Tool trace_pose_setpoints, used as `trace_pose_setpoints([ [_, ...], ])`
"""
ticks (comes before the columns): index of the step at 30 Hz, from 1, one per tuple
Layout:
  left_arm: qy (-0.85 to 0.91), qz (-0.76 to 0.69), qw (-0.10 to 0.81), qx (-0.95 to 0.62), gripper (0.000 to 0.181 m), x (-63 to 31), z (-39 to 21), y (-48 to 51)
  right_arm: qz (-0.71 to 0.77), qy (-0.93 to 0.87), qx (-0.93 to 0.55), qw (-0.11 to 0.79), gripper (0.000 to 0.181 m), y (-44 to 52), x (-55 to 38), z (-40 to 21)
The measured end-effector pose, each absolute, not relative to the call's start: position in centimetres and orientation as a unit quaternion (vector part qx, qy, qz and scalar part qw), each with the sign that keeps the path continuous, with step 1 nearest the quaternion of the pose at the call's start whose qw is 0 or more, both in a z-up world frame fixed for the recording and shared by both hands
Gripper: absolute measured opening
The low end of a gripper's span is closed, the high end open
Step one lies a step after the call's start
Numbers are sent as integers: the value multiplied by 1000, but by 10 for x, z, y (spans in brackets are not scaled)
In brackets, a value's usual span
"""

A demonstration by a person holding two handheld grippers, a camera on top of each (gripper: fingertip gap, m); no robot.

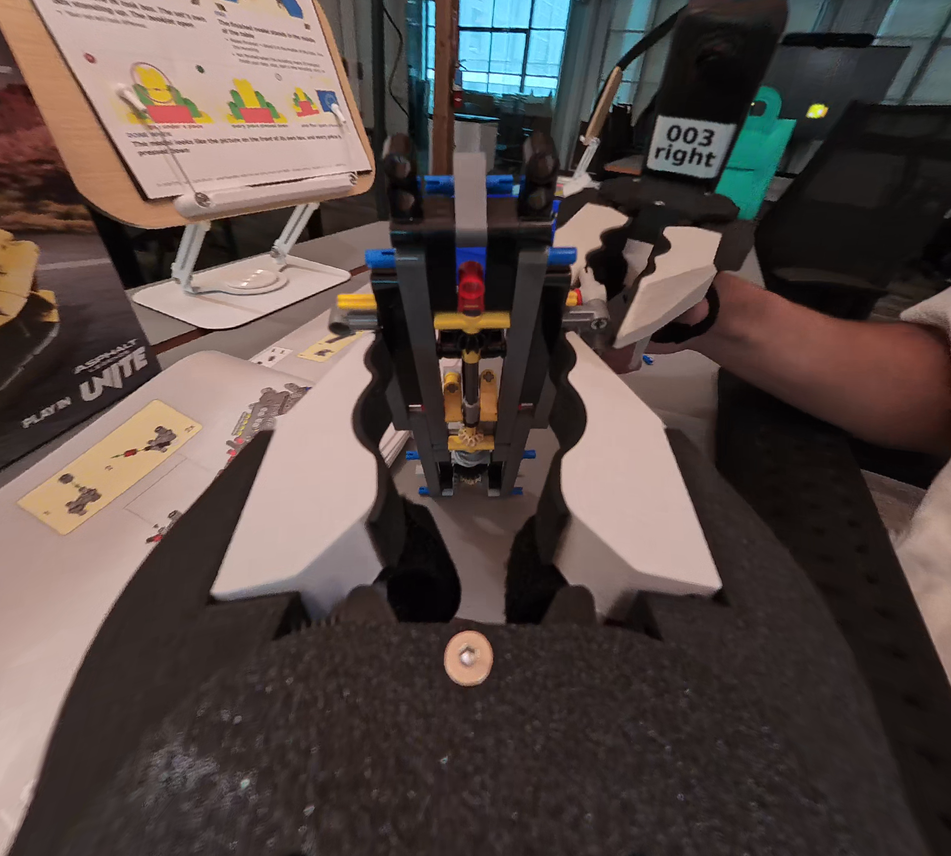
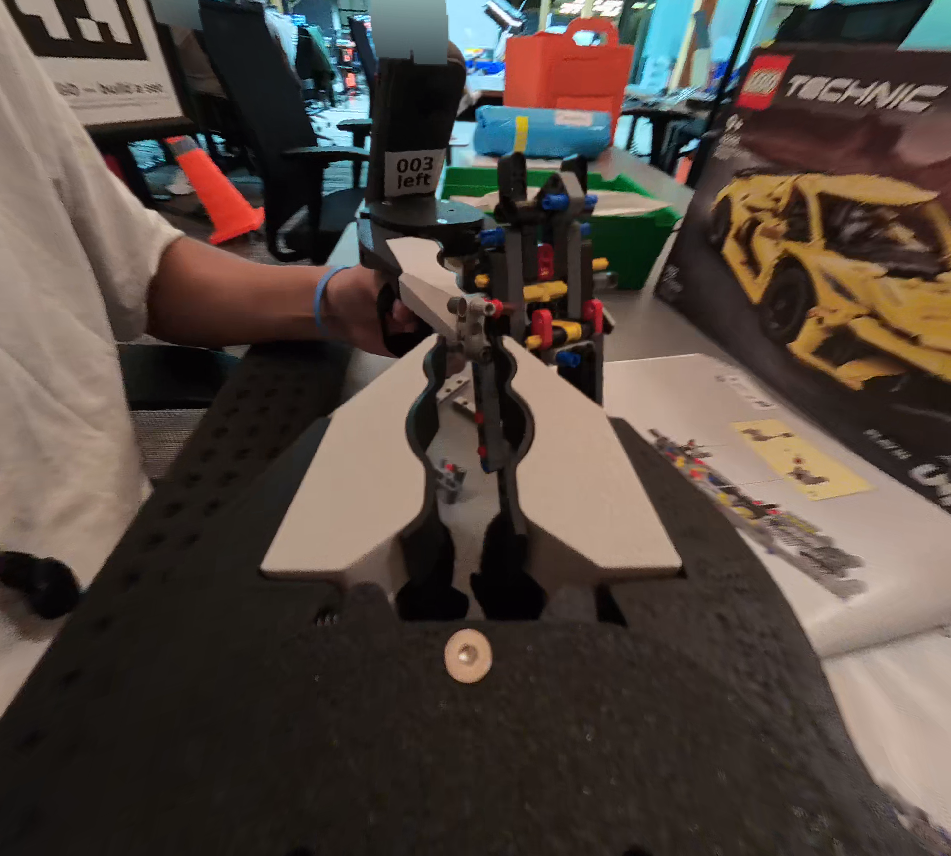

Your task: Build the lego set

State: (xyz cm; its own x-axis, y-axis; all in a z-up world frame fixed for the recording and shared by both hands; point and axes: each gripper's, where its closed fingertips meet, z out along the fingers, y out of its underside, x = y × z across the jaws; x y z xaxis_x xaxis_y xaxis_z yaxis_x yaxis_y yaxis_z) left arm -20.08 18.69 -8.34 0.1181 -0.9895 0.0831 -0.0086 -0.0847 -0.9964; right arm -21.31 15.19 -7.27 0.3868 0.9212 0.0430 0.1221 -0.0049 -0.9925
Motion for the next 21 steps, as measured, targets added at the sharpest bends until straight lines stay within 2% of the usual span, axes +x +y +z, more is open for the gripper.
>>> trace_pose_setpoints([
  [1, 447, -482, 511, -553, 60, -203, -84, 186, 373, -425, -613, 551, 18, 150, -215, -73],
  [6, 446, -472, 528, -547, 60, -207, -85, 182, 410, -433, -595, 539, 18, 145, -219, -75],
  [11, 447, -482, 526, -539, 66, -209, -85, 184, 446, -420, -592, 524, 19, 144, -217, -77],
  [14, 446, -486, 527, -536, 60, -209, -85, 184, 445, -417, -605, 511, 20, 147, -219, -85],
  [17, 448, -484, 528, -535, 65, -209, -84, 183, 447, -411, -610, 509, 20, 148, -222, -85],
  [21, 449, -483, 529, -534, 60, -208, -84, 182, 452, -404, -614, 506, 18, 149, -222, -85],
])
